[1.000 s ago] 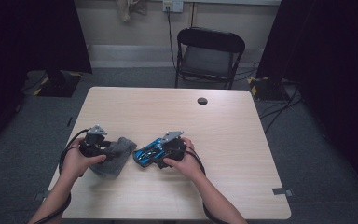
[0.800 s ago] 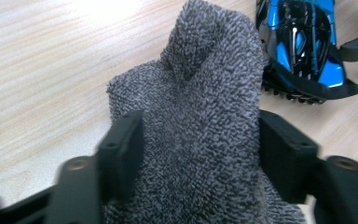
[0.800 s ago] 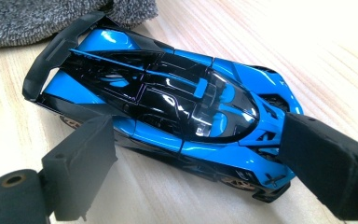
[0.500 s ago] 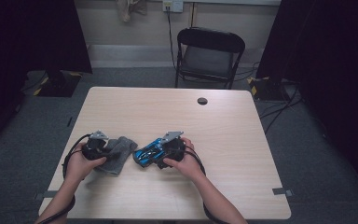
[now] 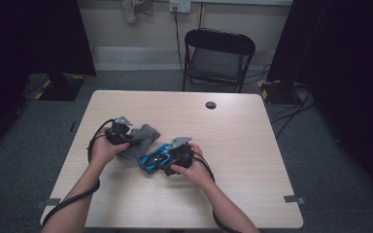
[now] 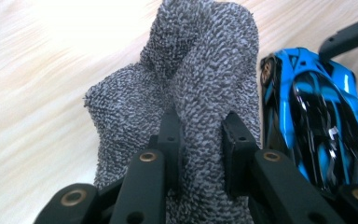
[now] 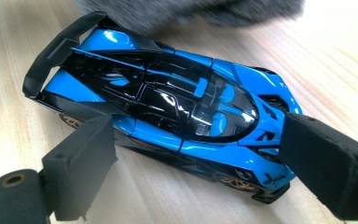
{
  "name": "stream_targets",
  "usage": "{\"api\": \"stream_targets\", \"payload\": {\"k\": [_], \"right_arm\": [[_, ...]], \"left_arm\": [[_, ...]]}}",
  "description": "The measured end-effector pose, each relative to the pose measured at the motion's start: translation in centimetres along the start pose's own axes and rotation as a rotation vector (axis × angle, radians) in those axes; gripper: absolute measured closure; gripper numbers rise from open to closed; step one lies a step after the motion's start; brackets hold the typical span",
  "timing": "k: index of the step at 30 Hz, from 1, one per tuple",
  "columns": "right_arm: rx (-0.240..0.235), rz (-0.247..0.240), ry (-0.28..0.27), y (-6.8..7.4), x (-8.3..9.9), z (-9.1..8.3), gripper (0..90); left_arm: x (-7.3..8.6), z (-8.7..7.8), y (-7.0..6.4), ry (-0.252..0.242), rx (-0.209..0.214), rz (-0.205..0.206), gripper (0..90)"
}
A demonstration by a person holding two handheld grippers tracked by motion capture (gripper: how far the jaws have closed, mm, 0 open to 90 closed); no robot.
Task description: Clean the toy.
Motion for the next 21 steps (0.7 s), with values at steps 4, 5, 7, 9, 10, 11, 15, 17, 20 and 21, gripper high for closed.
{"api": "stream_targets", "payload": {"k": [4, 5, 7, 9, 10, 11, 15, 17, 20, 21], "right_arm": [[-0.004, 0.004, 0.002, 0.0, 0.0, 0.0, 10.3], [-0.004, 0.004, 0.002, 0.0, 0.0, 0.0, 10.3], [-0.008, 0.004, 0.0, -0.1, 0.0, 0.0, 10.4], [-0.006, 0.005, -0.003, -0.1, 0.0, 0.0, 10.4], [-0.007, 0.009, -0.004, -0.1, 0.0, 0.0, 10.3], [-0.006, 0.009, -0.003, -0.1, 0.0, 0.0, 10.4], [-0.006, 0.01, -0.004, -0.1, 0.0, 0.0, 10.4], [-0.006, 0.009, -0.003, -0.1, 0.0, 0.0, 10.4], [-0.006, 0.004, 0.009, -0.1, -0.1, 0.0, 10.4], [-0.006, 0.003, 0.013, 0.0, -0.1, 0.0, 10.4]], "left_arm": [[-1.0, 1.9, -0.4, 0.025, 0.019, -0.01, 73.1], [-1.0, 1.9, -0.4, 0.025, 0.019, -0.01, 73.0], [-1.2, 2.6, -0.9, 0.032, 0.031, 0.002, 72.9], [-1.4, 3.3, -1.4, 0.041, 0.042, 0.02, 72.7], [-1.5, 3.5, -1.6, 0.04, 0.041, 0.022, 72.7], [-1.5, 3.6, -1.8, 0.043, 0.044, 0.03, 72.7], [-1.3, 3.6, -2.4, 0.038, 0.064, 0.039, 72.7], [-1.1, 3.5, -2.6, 0.032, 0.071, 0.037, 72.7], [-0.8, 3.3, -2.6, 0.028, 0.078, 0.036, 72.8], [-0.7, 3.2, -2.7, 0.028, 0.084, 0.033, 72.8]]}}
Point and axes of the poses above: each handheld gripper's, and its own axes: z roughly forward along the jaws, x roughly out of its underside, y roughly to its left, the point moved 8 cm from there along z, roughly forward along the jaws, and after that the axes turned 7 degrees about y, right-handed, at the moved point
